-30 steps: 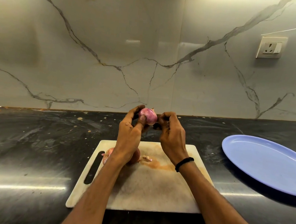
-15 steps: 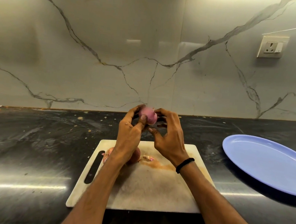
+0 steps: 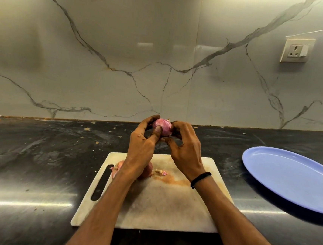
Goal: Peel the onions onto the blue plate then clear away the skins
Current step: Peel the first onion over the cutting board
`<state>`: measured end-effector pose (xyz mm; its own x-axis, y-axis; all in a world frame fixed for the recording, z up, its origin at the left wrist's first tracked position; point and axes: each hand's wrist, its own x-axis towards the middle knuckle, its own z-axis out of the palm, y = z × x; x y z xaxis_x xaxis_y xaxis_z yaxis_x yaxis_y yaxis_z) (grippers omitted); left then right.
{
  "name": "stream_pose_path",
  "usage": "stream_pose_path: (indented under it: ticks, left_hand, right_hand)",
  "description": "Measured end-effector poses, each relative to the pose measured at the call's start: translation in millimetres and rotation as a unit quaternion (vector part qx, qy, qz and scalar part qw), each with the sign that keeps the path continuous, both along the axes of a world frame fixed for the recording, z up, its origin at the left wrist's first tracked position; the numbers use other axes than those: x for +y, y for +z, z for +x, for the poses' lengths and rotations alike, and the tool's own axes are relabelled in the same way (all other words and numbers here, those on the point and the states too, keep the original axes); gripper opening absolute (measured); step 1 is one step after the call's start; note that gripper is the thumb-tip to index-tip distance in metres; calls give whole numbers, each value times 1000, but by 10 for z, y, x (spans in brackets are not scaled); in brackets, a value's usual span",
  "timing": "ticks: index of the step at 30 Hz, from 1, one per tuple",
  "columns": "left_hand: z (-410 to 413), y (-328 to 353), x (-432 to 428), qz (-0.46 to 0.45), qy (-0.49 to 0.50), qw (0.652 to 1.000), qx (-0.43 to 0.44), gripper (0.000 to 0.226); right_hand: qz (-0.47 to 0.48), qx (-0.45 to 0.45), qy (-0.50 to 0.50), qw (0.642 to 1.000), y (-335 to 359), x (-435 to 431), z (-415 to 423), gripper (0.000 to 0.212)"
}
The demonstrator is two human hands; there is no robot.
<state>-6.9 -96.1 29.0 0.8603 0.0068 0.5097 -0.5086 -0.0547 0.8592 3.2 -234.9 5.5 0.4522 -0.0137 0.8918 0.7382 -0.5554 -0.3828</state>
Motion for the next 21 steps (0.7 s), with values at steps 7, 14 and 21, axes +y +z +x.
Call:
stream_pose_path:
  ticks: [7,14,21]
  left_hand:
    - [4,-3,3,2,-2,1000,-2,38]
    - [-6,-7,6,2,-9,1000,-4,38]
    - [-14,-4,4,6,-9,1000,-6,39]
  right_hand:
    - [9,3,15,1000,-2,6,-11,40]
    - [2,8,12,1000,-11,-5,15,40]
    - [-2,7,9,1000,-9,-13,30,42]
